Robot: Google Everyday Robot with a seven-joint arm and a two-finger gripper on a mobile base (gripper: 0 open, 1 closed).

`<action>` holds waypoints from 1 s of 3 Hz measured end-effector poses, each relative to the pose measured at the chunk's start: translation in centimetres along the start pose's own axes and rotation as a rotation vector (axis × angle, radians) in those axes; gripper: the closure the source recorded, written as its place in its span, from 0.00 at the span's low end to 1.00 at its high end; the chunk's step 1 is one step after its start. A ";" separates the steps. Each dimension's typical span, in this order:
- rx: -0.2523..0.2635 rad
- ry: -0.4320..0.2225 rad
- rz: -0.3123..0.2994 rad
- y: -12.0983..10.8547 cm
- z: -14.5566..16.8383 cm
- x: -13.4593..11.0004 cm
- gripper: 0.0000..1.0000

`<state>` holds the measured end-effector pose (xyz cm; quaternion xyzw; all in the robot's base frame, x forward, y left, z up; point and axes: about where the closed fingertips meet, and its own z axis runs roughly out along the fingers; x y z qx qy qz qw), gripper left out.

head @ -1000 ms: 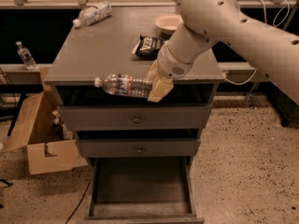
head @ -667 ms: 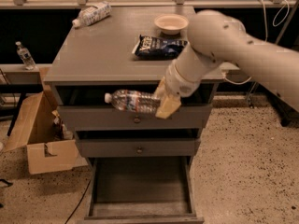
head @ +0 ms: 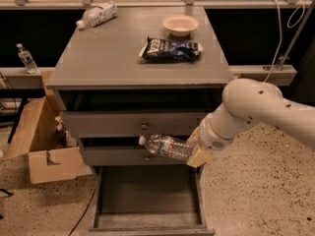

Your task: Place water bottle into bottom drawer

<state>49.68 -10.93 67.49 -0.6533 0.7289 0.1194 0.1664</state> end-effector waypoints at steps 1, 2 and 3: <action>0.000 0.000 0.000 0.0 0.0 0.0 1.00; -0.040 -0.017 0.017 0.6 2.6 1.1 1.00; -0.102 -0.040 0.034 3.2 10.4 3.4 1.00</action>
Offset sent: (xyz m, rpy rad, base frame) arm -0.0111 0.0006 -0.0706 0.0573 0.1028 -0.0030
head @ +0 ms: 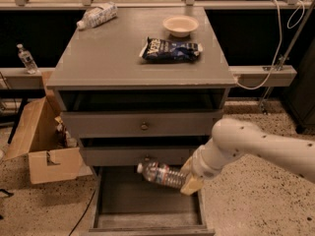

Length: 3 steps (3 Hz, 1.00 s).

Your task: Place water bottle into bottom drawer

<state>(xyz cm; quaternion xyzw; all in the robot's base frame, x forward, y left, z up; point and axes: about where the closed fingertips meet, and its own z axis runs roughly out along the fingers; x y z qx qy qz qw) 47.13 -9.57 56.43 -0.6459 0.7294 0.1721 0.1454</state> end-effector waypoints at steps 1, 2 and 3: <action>-0.048 0.000 0.026 1.6 6.9 2.1 1.00; -0.093 -0.023 0.085 2.6 13.1 3.9 1.00; -0.124 -0.034 0.102 3.4 15.3 4.5 1.00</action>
Offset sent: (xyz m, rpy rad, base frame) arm -0.0493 0.0417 -0.2236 0.0781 0.2155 -0.0909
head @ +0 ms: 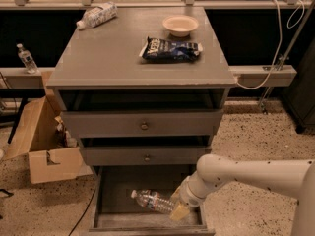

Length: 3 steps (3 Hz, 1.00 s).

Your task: Place water bottle into bottom drawer

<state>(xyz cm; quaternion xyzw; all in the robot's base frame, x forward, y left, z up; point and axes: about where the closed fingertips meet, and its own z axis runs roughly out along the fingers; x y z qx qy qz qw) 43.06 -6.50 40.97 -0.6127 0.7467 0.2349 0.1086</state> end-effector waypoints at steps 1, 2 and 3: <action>-0.008 -0.006 -0.008 -0.4 1.2 0.3 1.00; -0.001 -0.013 -0.056 -2.8 4.5 1.1 1.00; -0.002 -0.034 -0.058 -5.4 8.9 1.9 1.00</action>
Offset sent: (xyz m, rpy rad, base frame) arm 0.0374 0.0178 -0.1123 0.0460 -0.0511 0.0917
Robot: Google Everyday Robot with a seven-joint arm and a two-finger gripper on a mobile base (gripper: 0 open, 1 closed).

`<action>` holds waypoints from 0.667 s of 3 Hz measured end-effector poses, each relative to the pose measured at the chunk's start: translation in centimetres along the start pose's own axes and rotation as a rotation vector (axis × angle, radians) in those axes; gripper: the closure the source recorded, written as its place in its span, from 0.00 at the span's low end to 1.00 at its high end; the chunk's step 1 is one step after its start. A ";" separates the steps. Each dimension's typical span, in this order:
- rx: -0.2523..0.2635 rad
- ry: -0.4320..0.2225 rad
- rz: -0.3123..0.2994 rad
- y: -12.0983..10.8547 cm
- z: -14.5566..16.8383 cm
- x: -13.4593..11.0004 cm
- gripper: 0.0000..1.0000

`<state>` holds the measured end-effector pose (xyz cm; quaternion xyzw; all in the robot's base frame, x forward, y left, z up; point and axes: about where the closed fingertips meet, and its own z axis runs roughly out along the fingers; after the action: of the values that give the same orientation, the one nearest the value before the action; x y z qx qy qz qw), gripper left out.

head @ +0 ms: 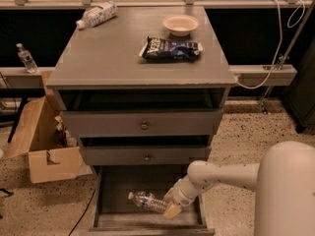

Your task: Place water bottle into bottom drawer

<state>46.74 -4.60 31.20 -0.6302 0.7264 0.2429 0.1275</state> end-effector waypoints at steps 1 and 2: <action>0.002 -0.008 0.025 -2.8 4.7 0.4 1.00; 0.016 -0.018 0.043 -4.3 6.6 0.7 1.00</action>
Offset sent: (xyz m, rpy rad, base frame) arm 0.0509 0.0296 -0.0868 0.0149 -0.0049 -0.0776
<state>50.06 -2.15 24.45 -0.6111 0.7405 0.2454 0.1341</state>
